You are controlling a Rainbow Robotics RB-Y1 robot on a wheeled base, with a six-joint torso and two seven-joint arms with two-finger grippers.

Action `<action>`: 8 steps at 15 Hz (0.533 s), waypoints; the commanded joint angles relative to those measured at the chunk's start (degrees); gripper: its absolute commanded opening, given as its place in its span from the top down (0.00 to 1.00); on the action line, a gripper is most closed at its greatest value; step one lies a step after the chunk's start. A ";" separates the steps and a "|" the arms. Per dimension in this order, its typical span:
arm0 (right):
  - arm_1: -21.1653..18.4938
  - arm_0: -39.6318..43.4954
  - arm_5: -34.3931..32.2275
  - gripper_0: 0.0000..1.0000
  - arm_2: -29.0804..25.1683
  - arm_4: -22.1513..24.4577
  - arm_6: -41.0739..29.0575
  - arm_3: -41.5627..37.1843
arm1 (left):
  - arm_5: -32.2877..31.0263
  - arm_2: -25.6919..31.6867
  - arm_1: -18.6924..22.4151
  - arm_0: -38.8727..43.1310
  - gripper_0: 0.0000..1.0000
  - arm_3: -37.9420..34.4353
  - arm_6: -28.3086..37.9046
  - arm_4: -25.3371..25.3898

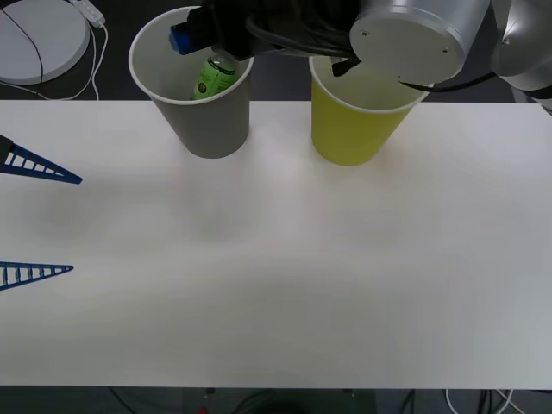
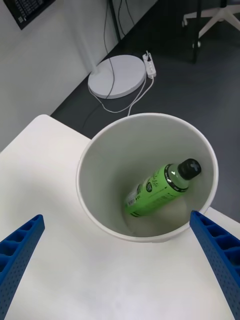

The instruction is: Put the can into the green bin and the plastic bottle into the gray bin

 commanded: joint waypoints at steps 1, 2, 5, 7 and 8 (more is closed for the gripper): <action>-3.81 1.93 -4.62 0.00 1.03 -0.04 -0.41 -3.04 | 0.00 0.00 0.00 0.00 0.00 0.00 0.00 0.00; -5.66 2.73 -8.05 0.00 1.82 -0.04 -0.59 -4.18 | 0.00 0.00 0.00 0.00 0.00 0.00 0.00 0.00; -12.25 5.10 -16.49 0.00 4.01 0.31 -1.29 -8.58 | 0.00 0.00 0.00 0.00 0.00 0.00 0.00 0.00; -15.32 7.12 -20.71 0.00 4.01 0.66 -2.00 -11.21 | 0.00 0.00 0.00 0.00 0.00 0.00 0.00 0.00; -16.73 8.17 -22.73 0.00 4.01 0.93 -2.52 -12.36 | 0.00 0.00 0.00 0.00 0.00 0.00 0.00 0.00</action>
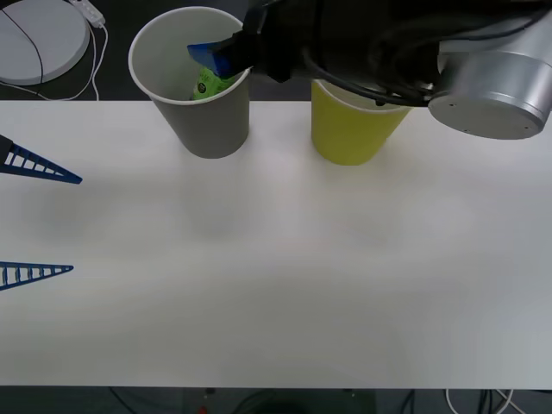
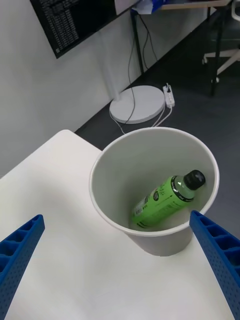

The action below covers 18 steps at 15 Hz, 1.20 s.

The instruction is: Put the can into the green bin and the plastic bottle into the gray bin

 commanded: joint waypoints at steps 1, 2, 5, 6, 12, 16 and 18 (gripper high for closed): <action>-3.90 2.77 -5.57 0.00 0.01 0.64 -1.30 -3.32 | 0.00 0.00 0.00 0.00 0.00 0.00 0.00 0.00; -5.74 4.18 -8.03 0.00 0.01 1.34 -1.92 -4.99 | 0.00 0.00 0.00 0.00 0.00 0.00 0.00 0.00; -9.88 7.69 -13.48 0.00 0.01 3.45 -2.71 -8.51 | 0.00 0.00 0.00 0.00 0.00 0.00 0.00 0.00; -11.63 9.19 -16.02 0.00 0.01 4.68 -3.06 -9.65 | 0.00 0.00 0.00 0.00 0.00 0.00 0.00 0.00; -18.75 16.57 -31.76 0.00 2.03 17.34 -9.04 -11.85 | 0.00 0.00 0.00 0.00 0.00 0.00 0.00 0.00; -23.06 16.66 -42.22 0.00 6.51 29.82 -20.99 -10.27 | 0.00 0.00 0.00 0.00 0.00 0.00 0.00 0.00; -25.43 16.66 -49.51 0.00 8.27 35.44 -26.70 -8.07 | 0.00 0.00 0.00 0.00 0.00 0.00 0.00 0.00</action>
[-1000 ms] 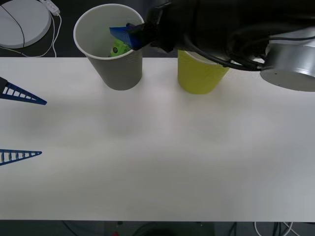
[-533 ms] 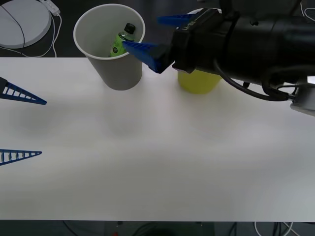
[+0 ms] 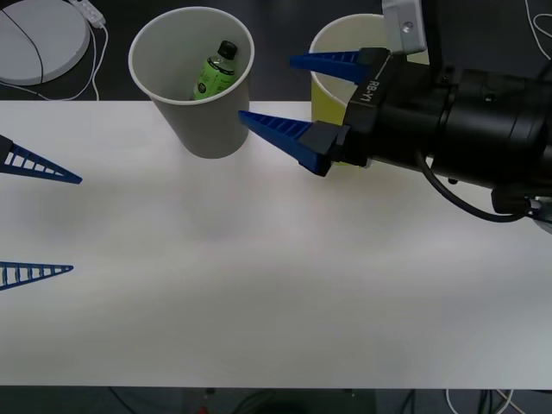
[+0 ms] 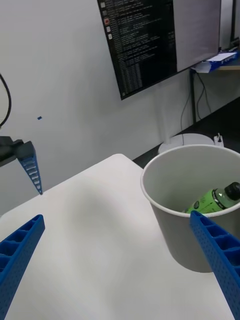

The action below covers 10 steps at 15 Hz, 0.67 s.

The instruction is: Put the can into the green bin and the plastic bottle into the gray bin

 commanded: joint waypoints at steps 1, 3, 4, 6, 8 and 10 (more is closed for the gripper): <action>-2.65 0.00 -9.14 0.00 2.06 7.13 -7.38 2.98 | 0.00 0.00 0.00 0.00 0.00 0.00 0.00 0.00; -4.85 0.35 -18.01 0.00 2.94 12.75 -13.27 6.32 | 0.00 0.00 0.00 0.00 0.00 0.00 0.00 0.00; -5.37 0.79 -22.32 0.00 2.85 15.30 -15.82 7.91 | 0.00 0.00 0.00 0.00 0.00 0.00 0.00 0.00; -6.34 1.58 -30.41 0.00 2.23 19.61 -19.69 11.77 | 0.00 0.00 0.00 0.00 0.00 0.00 0.00 0.00; -7.13 4.22 -38.32 0.00 -0.67 22.51 -21.27 15.73 | 0.00 0.00 0.00 0.00 0.00 0.00 0.00 0.00; -7.04 11.34 -44.56 0.00 -8.58 27.26 -22.06 19.07 | 0.00 0.00 0.00 0.00 0.00 0.00 0.00 0.00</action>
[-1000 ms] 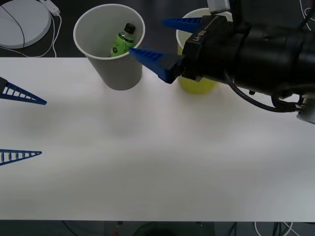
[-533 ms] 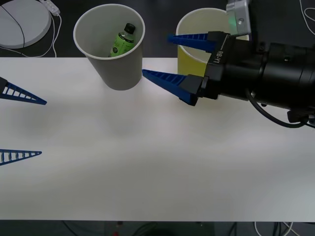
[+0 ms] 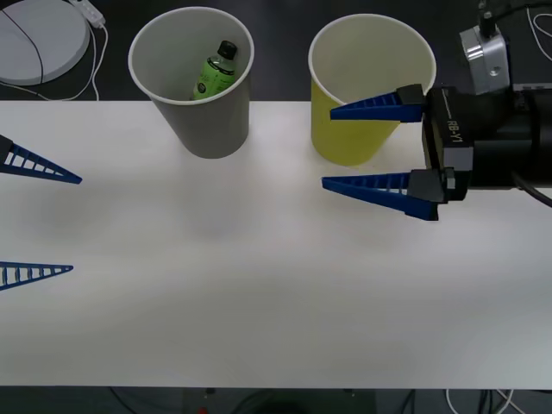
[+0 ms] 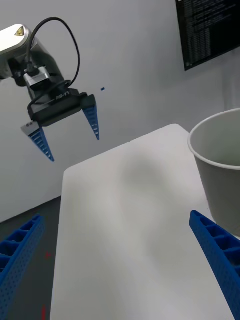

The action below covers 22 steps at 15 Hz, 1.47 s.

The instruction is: Put the can into the green bin and the plastic bottle into the gray bin

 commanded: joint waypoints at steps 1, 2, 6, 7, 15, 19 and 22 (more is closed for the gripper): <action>0.27 9.36 -7.33 0.00 -10.51 5.85 -1.23 3.83 | 0.00 0.00 0.00 0.00 0.00 0.00 0.00 0.00; 0.79 12.96 -9.88 0.00 -14.91 8.31 -2.90 4.62 | 0.00 0.00 0.00 0.00 0.00 0.00 0.00 0.00; 3.78 26.58 -20.60 0.00 -34.68 18.86 -11.78 6.29 | 0.00 0.00 0.00 0.00 0.00 0.00 0.00 0.00; 4.92 29.57 -23.15 0.00 -39.51 21.58 -14.15 6.38 | 0.00 0.00 0.00 0.00 0.00 0.00 0.00 0.00; 7.74 45.04 -33.61 0.00 -60.78 29.49 -19.08 5.24 | 0.00 0.00 0.00 0.00 0.00 0.00 0.00 0.00; 8.26 48.91 -36.95 0.00 -65.79 30.99 -20.04 5.33 | 0.00 0.00 0.00 0.00 0.00 0.00 0.00 0.00; 8.44 49.52 -38.53 0.00 -66.58 31.16 -19.87 5.94 | 0.00 0.00 0.00 0.00 0.00 0.00 0.00 0.00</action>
